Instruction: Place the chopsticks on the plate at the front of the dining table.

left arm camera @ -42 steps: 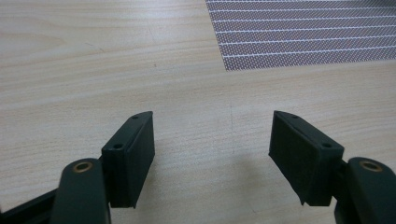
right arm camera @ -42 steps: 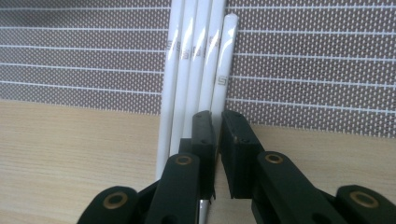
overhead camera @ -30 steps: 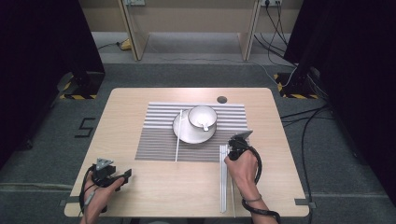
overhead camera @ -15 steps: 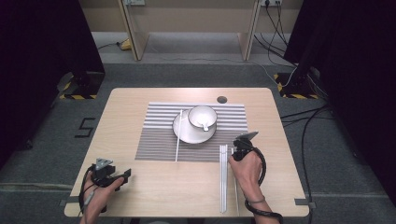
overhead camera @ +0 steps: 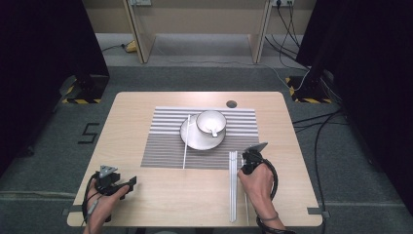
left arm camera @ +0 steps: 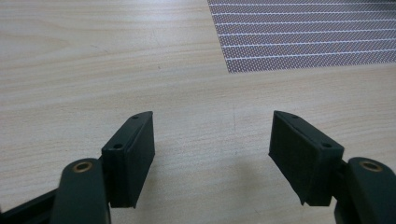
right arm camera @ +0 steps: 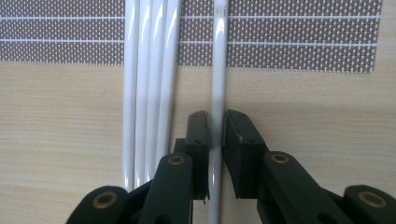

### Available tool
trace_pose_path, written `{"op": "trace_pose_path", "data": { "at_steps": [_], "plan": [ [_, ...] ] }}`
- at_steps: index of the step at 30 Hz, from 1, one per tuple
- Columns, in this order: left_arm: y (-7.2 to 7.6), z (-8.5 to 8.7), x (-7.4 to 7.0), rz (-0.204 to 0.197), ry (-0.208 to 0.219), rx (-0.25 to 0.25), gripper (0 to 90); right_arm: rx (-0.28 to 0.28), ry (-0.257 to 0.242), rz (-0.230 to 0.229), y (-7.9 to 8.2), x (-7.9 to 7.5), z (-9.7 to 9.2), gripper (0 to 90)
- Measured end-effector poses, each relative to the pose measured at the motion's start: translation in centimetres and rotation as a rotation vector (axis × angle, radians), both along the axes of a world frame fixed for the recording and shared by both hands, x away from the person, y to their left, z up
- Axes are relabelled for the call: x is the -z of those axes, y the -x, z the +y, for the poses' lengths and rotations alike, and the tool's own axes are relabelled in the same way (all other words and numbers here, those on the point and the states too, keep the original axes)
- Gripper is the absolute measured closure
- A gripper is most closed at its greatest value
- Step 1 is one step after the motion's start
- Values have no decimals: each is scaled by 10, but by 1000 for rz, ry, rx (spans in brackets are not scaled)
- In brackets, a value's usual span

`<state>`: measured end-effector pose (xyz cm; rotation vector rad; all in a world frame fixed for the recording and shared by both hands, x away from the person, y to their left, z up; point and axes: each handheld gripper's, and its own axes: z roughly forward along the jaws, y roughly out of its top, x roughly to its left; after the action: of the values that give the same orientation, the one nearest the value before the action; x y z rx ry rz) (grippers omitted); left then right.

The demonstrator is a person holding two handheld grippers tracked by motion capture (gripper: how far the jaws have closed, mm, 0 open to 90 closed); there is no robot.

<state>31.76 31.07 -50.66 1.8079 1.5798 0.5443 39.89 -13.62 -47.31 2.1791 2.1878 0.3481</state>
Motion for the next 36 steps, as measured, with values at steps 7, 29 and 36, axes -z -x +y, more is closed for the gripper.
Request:
{"op": "trace_pose_path", "data": {
  "at_steps": [7,29,36],
  "plan": [
    [0,0,0,0,1,-2,307,-13,36,24,-4,-1,4,812],
    [0,1,1,4,1,-1,308,-45,34,42,-7,-1,2,855],
    [0,1,2,8,-1,-2,308,-46,17,19,-6,-6,0,855]
  ]
}}
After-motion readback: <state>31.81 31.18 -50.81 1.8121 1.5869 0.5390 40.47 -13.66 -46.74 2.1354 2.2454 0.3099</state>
